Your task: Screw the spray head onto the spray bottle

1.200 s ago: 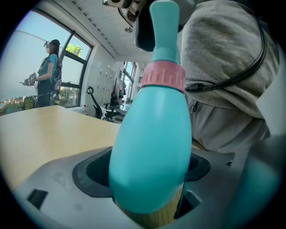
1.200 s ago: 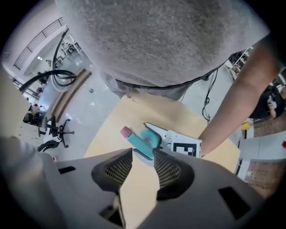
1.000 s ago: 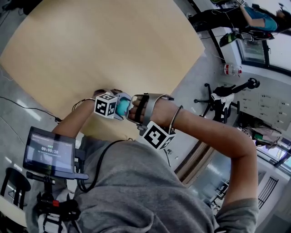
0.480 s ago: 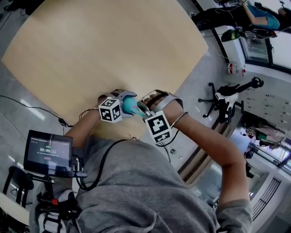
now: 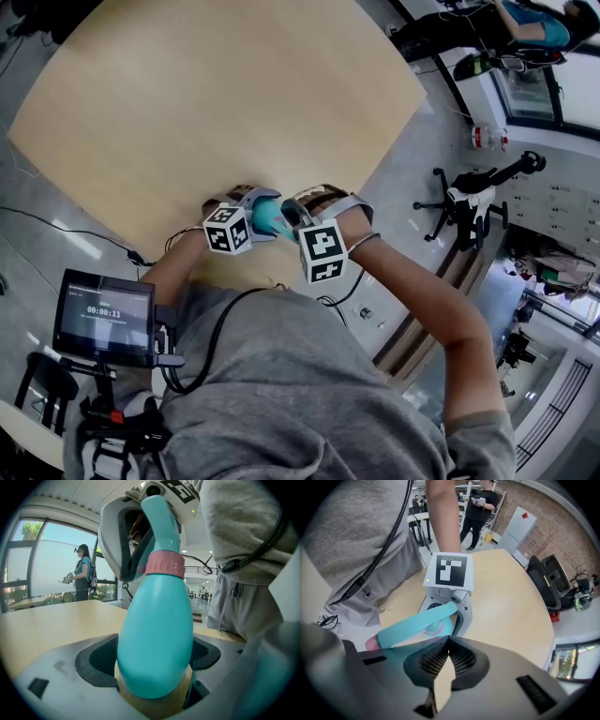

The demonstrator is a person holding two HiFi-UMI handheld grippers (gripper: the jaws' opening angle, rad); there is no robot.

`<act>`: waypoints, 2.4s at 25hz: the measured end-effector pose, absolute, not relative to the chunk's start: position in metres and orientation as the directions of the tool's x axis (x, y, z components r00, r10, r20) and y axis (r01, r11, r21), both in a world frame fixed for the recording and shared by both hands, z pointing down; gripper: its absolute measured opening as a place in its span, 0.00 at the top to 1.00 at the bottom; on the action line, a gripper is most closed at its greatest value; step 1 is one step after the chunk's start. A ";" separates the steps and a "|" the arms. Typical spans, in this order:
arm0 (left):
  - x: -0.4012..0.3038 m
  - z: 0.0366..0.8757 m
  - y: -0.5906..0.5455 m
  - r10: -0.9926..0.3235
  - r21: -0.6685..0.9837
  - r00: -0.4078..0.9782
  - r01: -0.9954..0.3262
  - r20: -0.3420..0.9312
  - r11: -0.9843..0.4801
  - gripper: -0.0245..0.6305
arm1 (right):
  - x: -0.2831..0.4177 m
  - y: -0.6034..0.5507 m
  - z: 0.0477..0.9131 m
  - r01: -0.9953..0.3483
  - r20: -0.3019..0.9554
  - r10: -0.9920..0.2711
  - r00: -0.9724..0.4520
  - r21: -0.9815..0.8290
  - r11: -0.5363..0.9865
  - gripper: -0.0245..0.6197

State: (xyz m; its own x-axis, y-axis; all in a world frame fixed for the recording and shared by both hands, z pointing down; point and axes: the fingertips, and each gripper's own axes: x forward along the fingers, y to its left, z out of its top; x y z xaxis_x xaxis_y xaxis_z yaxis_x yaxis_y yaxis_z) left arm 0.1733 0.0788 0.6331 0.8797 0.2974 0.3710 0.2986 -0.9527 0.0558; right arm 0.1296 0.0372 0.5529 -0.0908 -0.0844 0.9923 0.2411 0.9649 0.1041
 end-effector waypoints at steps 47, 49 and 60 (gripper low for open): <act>0.167 0.437 -0.109 -0.245 0.366 0.950 -0.161 -0.195 -0.916 0.96 | 0.308 -0.026 0.352 -0.975 0.559 -0.823 -0.102 0.107 0.194 0.96; 0.152 0.421 -0.090 -0.267 0.400 0.945 -0.174 -0.189 -0.900 0.96 | 0.296 -0.001 0.330 -0.967 0.551 -0.828 -0.103 0.141 0.214 0.96; 0.102 0.398 -0.025 -0.308 0.392 0.940 -0.231 -0.146 -0.891 0.96 | 0.262 0.071 0.302 -0.957 0.551 -0.826 -0.116 0.161 0.241 0.96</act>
State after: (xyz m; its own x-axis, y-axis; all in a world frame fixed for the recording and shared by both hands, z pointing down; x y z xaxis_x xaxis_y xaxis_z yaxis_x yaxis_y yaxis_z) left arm 0.1016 -0.0246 0.3981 0.9401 -0.3078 -0.1462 -0.2306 -0.8906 0.3920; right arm 0.2623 0.0712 0.3022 -0.1158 -0.8261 0.5514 -0.9570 0.2414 0.1607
